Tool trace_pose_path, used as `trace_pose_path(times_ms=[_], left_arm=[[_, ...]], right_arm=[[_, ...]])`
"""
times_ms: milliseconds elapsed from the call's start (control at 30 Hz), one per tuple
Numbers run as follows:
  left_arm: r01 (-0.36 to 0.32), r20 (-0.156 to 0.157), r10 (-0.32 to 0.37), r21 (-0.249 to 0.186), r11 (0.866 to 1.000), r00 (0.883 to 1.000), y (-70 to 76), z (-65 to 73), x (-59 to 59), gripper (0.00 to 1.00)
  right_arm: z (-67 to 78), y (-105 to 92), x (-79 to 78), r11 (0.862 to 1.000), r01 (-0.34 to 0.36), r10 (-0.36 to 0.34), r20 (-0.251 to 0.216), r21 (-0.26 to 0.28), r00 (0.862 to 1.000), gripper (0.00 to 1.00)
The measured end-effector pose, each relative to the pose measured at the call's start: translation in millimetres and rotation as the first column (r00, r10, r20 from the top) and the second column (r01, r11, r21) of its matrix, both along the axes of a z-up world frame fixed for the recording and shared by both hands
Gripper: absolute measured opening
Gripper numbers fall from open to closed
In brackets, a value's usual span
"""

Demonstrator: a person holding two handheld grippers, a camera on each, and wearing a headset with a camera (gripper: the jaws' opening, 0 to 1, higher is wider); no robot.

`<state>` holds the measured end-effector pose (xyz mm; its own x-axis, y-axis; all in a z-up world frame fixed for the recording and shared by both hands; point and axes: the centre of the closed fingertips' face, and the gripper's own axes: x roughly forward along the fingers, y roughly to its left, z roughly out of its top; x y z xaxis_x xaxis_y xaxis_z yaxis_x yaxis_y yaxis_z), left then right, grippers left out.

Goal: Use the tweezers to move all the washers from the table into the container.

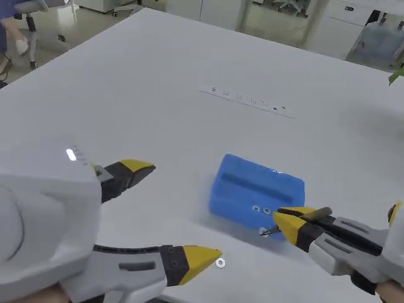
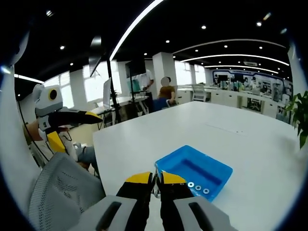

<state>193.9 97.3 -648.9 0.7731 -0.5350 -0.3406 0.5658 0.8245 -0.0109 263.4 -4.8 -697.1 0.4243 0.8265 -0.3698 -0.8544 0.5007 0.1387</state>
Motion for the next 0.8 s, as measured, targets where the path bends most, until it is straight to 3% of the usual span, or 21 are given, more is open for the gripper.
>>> trace_pose_path(times_ms=[100, 400, 667, 733, 800], left_arm=[[-0.027, -0.004, 0.028, 0.01, 1.0, 1.0, 1.7, -0.3, 5.1, 0.78], [-0.081, -0.043, 0.081, 0.021, 0.997, 0.996, 11.1, -8.7, 9.8, 0.78], [-0.061, -0.076, 0.063, 0.029, 0.998, 0.995, 5.6, -16.7, 13.2, 0.78], [-0.052, -0.076, 0.055, 0.029, 0.998, 0.996, 3.9, -16.0, 16.2, 0.78], [-0.04, -0.075, 0.042, 0.028, 0.999, 0.996, 1.4, -14.6, 19.8, 0.78]], right_arm=[[2.3, -3.6, 9.3, 0.999, 0.017, -0.016, -0.023, 0.047, 1.0, 0.03], [0.2, 5.8, 29.5, 0.998, -0.008, 0.01, -0.039, 0.061, 0.999, 0.03], [-1.6, 9.7, 35.7, 0.997, -0.009, 0.013, -0.051, 0.072, 0.999, 0.03], [-0.3, 8.8, 38.2, 0.997, -0.008, 0.011, -0.045, 0.073, 0.999, 0.03], [0.4, 6.8, 43.8, 0.999, -0.037, 0.037, -0.002, 0.04, 0.999, 0.03]])
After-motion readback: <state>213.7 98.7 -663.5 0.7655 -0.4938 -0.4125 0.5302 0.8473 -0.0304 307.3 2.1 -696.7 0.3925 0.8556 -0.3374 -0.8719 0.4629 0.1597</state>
